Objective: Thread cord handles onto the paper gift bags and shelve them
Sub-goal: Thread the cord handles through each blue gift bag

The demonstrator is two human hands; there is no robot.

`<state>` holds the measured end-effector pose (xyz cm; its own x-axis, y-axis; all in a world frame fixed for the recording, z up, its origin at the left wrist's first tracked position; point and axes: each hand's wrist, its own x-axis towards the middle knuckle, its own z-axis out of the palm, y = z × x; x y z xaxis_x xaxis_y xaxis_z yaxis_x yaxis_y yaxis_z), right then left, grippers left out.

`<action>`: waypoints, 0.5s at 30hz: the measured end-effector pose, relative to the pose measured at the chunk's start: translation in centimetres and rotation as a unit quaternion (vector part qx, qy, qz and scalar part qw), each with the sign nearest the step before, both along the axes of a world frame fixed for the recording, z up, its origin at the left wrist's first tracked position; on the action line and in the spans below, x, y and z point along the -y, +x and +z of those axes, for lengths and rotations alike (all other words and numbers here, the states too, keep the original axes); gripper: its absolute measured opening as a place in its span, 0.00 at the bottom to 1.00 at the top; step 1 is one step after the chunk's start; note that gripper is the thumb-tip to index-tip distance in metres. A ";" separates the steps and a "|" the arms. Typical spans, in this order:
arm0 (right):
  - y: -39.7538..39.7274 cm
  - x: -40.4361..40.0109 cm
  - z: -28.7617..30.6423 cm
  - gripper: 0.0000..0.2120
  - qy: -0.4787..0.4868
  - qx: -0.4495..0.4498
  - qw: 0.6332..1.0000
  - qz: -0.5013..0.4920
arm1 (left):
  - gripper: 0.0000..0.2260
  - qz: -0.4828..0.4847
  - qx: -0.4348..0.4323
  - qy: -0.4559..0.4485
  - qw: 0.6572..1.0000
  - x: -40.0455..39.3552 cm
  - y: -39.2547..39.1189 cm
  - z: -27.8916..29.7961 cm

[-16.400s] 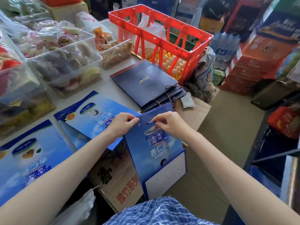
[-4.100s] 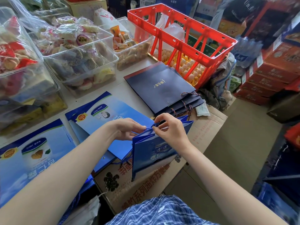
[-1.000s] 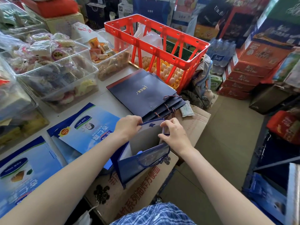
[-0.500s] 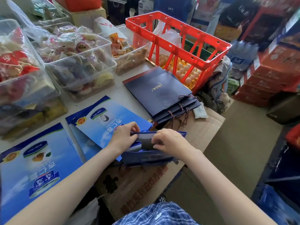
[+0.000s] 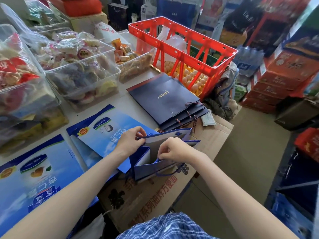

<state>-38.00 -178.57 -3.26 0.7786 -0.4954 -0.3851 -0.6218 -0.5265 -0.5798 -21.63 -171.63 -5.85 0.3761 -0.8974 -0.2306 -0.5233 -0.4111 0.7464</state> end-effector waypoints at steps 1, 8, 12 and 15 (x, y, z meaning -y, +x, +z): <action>-0.2 0.3 0.1 0.03 0.005 0.048 0.998 -0.046 | 0.08 -0.012 -0.002 -0.003 1.000 0.2 0.0 0.1; 0.2 0.3 0.3 0.04 0.185 0.283 0.892 -0.299 | 0.08 -0.024 0.145 -0.159 0.976 1.4 -1.3 2.6; 1.1 0.8 -0.2 0.03 0.228 0.321 0.860 -0.326 | 0.18 -0.025 0.013 0.025 0.999 0.8 -1.1 3.2; 1.6 0.8 -0.7 0.04 0.271 0.373 0.814 -0.353 | 0.21 0.027 -0.076 0.071 0.994 0.9 -0.9 3.4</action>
<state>-36.39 -179.34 -3.99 0.4912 -0.8354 -0.2466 -0.0280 0.2679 -0.9631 -22.48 -172.49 -2.41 0.3745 -0.8307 -0.4119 -0.3827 -0.5431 0.7474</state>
